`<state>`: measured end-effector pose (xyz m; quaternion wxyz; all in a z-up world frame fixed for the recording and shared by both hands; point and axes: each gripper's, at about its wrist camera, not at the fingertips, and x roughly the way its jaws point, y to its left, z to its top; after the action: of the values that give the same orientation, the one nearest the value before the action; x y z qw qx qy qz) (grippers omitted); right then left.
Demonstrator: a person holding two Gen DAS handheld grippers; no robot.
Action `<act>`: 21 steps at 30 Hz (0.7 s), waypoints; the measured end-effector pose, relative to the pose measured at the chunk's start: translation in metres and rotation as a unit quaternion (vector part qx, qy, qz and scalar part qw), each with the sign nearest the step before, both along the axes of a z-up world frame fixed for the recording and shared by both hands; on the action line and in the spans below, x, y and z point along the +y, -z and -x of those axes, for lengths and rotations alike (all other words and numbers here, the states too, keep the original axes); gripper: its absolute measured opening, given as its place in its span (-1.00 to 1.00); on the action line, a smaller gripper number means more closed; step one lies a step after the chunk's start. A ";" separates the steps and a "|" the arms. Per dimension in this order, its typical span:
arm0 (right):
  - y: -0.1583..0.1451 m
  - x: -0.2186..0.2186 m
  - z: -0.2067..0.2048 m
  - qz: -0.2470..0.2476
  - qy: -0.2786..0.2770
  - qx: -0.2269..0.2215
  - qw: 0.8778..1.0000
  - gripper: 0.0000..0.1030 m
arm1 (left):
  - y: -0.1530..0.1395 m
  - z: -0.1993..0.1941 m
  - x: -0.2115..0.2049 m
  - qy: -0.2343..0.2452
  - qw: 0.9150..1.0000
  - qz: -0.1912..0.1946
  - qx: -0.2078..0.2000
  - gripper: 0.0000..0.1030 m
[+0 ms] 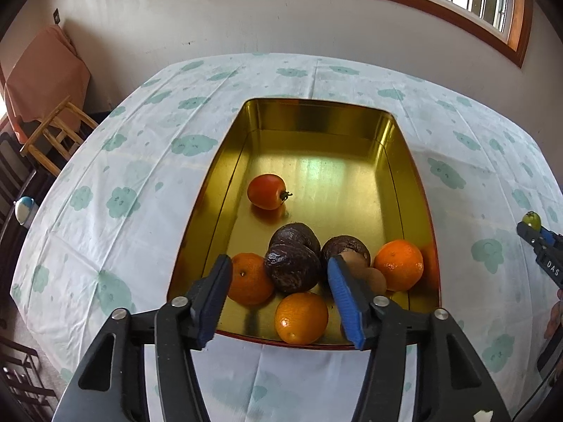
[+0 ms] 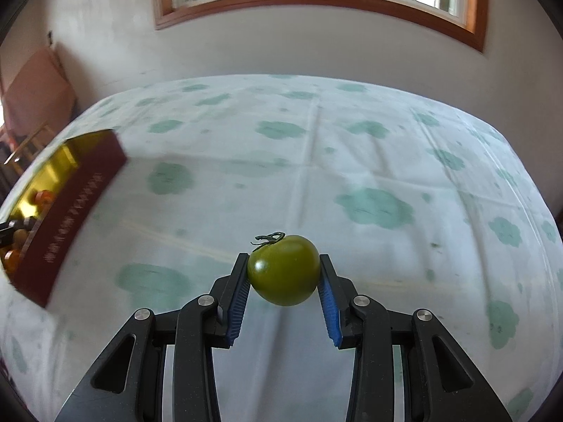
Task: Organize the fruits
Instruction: 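Carry the dark brown fruit into the tin and open the left tool, then carry the green tomato into the tin and open the right tool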
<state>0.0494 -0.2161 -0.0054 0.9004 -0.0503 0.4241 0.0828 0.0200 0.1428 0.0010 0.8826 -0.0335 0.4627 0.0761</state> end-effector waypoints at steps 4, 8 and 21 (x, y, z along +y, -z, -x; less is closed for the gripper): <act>-0.011 0.029 0.004 -0.014 -0.044 -0.008 0.999 -0.25 | -0.009 0.005 0.004 -0.002 1.000 0.013 -0.009 0.20; -0.024 0.061 0.007 -0.032 -0.094 -0.014 0.995 -0.25 | -0.019 0.012 0.014 -0.012 0.999 0.020 -0.022 0.32; -0.040 0.158 0.026 -0.051 -0.230 -0.008 0.972 -0.25 | -0.027 0.038 0.059 -0.058 0.998 0.008 -0.022 0.41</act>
<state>0.0232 -0.0581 0.0344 0.8620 -0.1011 0.3890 0.3088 -0.0178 0.2018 0.0281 0.8862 -0.0690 0.4415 0.1221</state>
